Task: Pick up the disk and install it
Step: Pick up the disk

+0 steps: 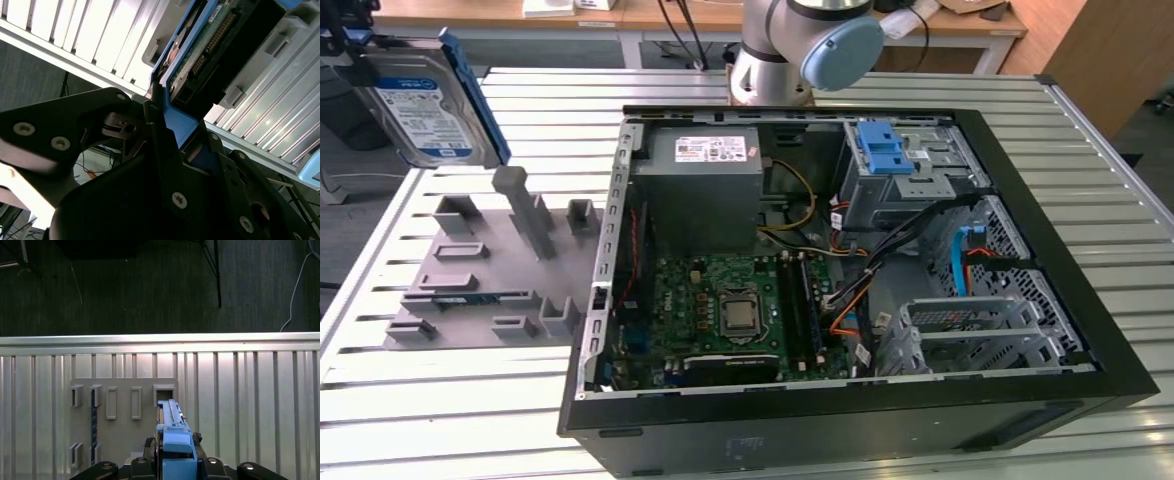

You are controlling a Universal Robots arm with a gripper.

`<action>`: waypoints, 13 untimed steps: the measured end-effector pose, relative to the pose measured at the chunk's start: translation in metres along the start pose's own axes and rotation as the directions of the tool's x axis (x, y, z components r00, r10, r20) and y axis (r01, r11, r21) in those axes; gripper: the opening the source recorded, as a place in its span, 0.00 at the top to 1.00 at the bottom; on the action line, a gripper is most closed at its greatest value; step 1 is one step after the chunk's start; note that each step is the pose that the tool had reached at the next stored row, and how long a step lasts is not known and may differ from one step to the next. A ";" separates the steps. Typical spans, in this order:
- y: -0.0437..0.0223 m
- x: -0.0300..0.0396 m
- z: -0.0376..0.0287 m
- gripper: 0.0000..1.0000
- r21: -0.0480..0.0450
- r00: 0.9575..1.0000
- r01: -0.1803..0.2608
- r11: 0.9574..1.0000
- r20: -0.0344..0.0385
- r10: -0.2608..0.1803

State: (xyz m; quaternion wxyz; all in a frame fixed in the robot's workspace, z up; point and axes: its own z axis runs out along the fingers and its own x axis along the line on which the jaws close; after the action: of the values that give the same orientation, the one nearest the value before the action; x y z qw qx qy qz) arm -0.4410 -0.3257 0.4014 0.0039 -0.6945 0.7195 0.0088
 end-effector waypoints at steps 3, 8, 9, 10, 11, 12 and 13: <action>0.0000 0.0000 -0.0011 0.63 0.000 1.000 0.000 1.000 0.000 0.000; 0.0000 -0.0001 -0.0026 0.63 0.000 1.000 0.000 1.000 0.000 0.000; 0.0000 -0.0001 -0.0030 0.63 0.000 1.000 0.000 1.000 0.000 0.000; 0.0000 -0.0001 -0.0032 0.63 0.000 1.000 0.000 1.000 0.000 0.000; 0.0000 -0.0001 -0.0034 0.63 0.000 1.000 0.000 1.000 0.000 0.000; 0.0000 -0.0001 -0.0037 0.63 0.000 1.000 0.000 1.000 0.000 0.000; 0.0000 -0.0001 -0.0041 0.63 0.000 1.000 0.000 1.000 0.000 0.000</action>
State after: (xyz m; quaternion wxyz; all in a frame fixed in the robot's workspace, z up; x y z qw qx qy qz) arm -0.4410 -0.3257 0.4055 0.0039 -0.6944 0.7195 0.0089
